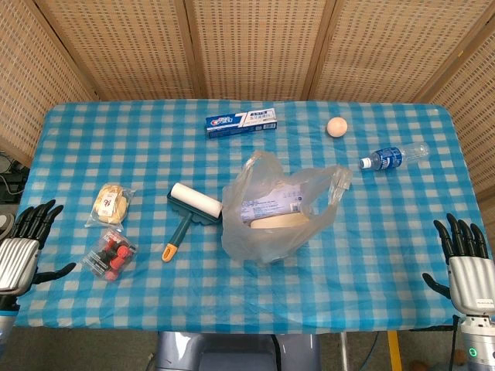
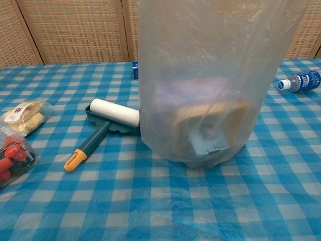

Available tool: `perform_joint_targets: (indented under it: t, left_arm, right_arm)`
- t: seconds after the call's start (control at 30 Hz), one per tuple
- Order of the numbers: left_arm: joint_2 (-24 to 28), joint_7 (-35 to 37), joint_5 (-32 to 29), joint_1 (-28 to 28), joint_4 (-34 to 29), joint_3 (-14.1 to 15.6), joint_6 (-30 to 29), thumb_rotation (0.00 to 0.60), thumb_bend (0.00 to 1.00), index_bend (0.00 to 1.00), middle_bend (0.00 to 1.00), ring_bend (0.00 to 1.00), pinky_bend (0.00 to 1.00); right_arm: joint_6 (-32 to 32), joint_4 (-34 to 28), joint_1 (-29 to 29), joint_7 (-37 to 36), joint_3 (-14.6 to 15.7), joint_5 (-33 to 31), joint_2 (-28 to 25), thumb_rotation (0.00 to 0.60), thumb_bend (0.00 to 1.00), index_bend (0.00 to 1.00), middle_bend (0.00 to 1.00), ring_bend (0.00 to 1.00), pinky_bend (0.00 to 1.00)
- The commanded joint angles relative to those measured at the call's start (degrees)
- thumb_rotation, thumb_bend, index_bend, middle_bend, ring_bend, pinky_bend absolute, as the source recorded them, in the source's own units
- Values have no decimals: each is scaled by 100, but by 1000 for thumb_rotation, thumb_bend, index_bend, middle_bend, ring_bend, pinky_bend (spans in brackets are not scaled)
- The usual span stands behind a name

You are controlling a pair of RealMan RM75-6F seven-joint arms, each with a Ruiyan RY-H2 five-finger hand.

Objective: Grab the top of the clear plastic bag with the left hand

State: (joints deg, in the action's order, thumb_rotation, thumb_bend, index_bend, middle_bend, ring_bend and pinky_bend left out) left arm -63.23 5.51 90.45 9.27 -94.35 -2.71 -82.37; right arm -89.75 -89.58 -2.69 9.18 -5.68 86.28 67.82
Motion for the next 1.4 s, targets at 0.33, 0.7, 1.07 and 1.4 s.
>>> perform_joint_targets:
  t: [0.33,0.7,1.07,1.4]
  left_arm:
    - [639,2685,87,2003,-935,-816,1941,600,723,0,0,0,0]
    - [779,5037,-114,3320,-1531,-1364,3179,600,921,0,0,0,0]
    - [823,6159,-238,4039,-1541,-1501,3830,600,932,0,0,0,0]
    - [679,6566,-578,4615,-1479,-1702,4295,598,487,0,0,0,0]
  right_arm:
    - [124,107,-44,10,-157,-342,35,600,0,85,0,0,0]
    - [265,248,-59,-59,-278,-690,32,600,0,85,0,0,0]
    - [351,297,-106,53,-262,-743,96,600,0,86,0,0,0]
    - [427,309,-144,127,-264,-814,136,600,0,86,0,0,0]
